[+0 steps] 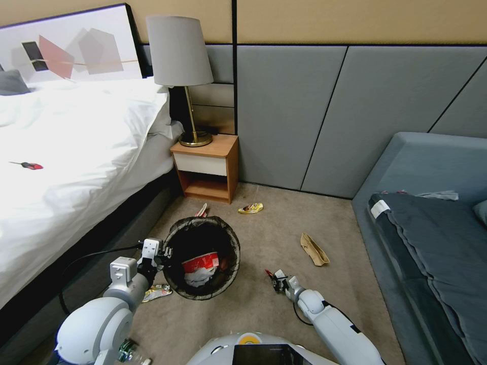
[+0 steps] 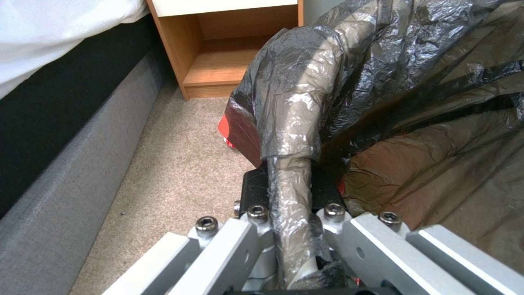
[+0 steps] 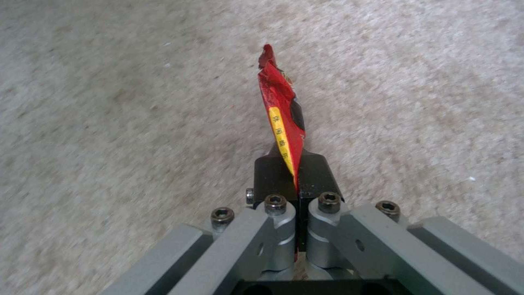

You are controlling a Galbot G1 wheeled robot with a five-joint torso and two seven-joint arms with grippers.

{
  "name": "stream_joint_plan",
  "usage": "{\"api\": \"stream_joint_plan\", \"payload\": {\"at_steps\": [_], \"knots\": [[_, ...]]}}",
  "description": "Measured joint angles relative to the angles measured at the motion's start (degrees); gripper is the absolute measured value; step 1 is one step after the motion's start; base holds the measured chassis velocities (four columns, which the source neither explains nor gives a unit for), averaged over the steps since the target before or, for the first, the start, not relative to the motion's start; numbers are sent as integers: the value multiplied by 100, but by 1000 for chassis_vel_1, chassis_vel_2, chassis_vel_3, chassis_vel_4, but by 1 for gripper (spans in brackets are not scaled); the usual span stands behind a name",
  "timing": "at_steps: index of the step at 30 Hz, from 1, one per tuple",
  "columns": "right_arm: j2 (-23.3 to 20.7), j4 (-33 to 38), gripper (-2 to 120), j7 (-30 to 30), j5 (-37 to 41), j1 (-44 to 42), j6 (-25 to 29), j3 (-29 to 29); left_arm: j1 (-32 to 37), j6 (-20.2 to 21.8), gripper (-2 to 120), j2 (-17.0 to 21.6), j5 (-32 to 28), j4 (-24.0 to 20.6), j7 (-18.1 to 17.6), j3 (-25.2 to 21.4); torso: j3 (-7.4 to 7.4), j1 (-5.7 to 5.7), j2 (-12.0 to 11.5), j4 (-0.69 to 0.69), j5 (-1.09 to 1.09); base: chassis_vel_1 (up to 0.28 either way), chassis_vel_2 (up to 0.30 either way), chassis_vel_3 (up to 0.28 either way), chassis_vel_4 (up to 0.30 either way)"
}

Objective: Pick up the trash bin, then pick up the garbage from the floor and place it into the trash bin.

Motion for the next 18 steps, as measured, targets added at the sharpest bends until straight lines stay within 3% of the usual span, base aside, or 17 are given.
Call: {"api": "stream_joint_plan", "payload": {"at_steps": [1, 9, 18], "knots": [[-11, 60, 0, 32, -1, 6, -3, 49, -4, 0, 1, -1, 1, 6, 1, 2, 0, 0, 0, -3, -7, 0, 0, 0, 0], [-282, 843, 0, 96, 55, 59, -70, 304, -26, 0, 1, -1, 0, 27, 6, 4, 0, 0, 0, 0, -1, 0, 0, 0, 0], [-1182, 2570, 0, -16, 721, 72, -499, 571, -40, 0, 1, 18, -9, 50, 6, 18, 0, 0, 0, -2, -3, 0, 0, 0, 0]]}}
